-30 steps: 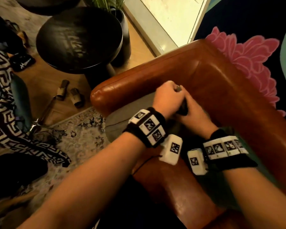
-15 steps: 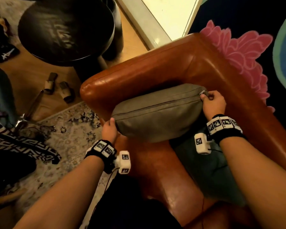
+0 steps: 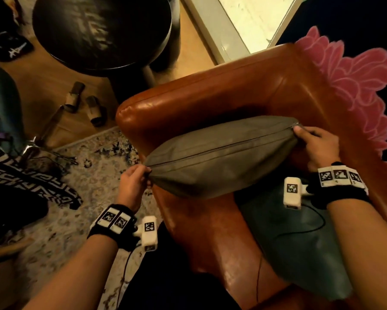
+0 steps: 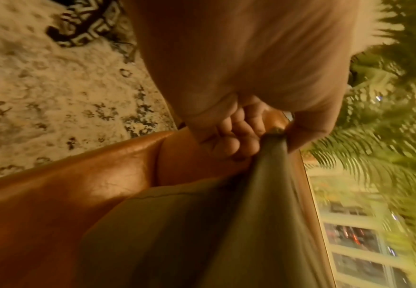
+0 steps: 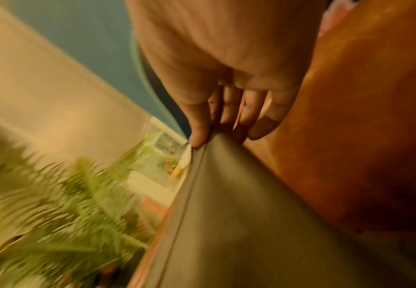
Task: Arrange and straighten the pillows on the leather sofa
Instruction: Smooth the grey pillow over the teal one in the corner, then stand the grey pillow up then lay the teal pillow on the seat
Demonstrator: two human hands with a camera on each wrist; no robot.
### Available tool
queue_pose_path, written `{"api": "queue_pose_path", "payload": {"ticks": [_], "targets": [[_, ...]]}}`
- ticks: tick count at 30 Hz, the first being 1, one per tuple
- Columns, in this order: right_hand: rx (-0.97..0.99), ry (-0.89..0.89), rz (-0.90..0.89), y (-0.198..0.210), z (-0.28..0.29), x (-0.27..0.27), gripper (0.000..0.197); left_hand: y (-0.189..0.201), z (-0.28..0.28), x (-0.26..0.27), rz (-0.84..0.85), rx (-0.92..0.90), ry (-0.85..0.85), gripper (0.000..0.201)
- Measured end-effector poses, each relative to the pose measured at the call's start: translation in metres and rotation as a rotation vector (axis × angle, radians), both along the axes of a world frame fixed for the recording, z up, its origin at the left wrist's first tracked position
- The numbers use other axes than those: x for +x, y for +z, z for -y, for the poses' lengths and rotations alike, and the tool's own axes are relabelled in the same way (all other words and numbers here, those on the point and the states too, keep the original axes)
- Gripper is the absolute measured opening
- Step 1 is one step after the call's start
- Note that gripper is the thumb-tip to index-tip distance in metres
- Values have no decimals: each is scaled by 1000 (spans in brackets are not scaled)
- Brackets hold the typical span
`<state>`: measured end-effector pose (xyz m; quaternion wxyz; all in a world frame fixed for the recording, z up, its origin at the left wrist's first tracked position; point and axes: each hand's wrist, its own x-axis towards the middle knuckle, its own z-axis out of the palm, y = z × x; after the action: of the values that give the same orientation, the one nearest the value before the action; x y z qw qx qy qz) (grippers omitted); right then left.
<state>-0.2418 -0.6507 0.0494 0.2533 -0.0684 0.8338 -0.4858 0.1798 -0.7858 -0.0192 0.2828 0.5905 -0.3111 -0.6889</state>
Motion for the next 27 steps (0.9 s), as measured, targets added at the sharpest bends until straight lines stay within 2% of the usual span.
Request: {"api": "queue_pose_path", "payload": {"ticks": [2,3,5,6,7,9,10,13,14,15,17,18,20,23,25,26,27], "targets": [[9,-19,76,-4,1,-4,17,7,0,6,-27,9,-49,42],[52,-17,89,-10,2,-7,16,9,1,6,-16,7,-90,42],[103,-47,110,-22,10,-8,13,13,7,-1,-6,36,-155,23],[162,-64,93,-30,16,-9,22,16,11,-8,-6,53,-171,16],[274,-9,30,-36,21,-10,40,20,14,-15,6,59,-187,14],[521,243,-170,-32,32,6,74,34,17,-34,35,30,-223,16],[535,406,-263,-21,37,26,84,45,16,-45,41,-11,-247,16],[232,884,-318,21,47,112,94,79,13,-85,55,-211,-347,13],[184,1009,-388,31,48,138,94,88,11,-97,55,-289,-385,15],[176,1048,-512,38,48,158,90,94,8,-108,61,-353,-431,18],[169,975,-755,44,47,170,69,105,-1,-124,75,-470,-477,19],[180,892,-804,45,49,167,56,105,-4,-126,47,-480,-493,15],[221,745,-766,43,49,152,34,88,-8,-121,37,-380,-463,13],[171,565,-576,38,43,127,24,5,-5,-82,225,-86,-274,16],[170,473,-517,36,40,112,21,-67,-9,-59,314,103,-230,31],[168,444,-492,35,38,105,19,-84,-14,-54,319,141,-209,32],[160,414,-471,34,37,99,19,-81,-17,-55,264,182,-172,26]]}}
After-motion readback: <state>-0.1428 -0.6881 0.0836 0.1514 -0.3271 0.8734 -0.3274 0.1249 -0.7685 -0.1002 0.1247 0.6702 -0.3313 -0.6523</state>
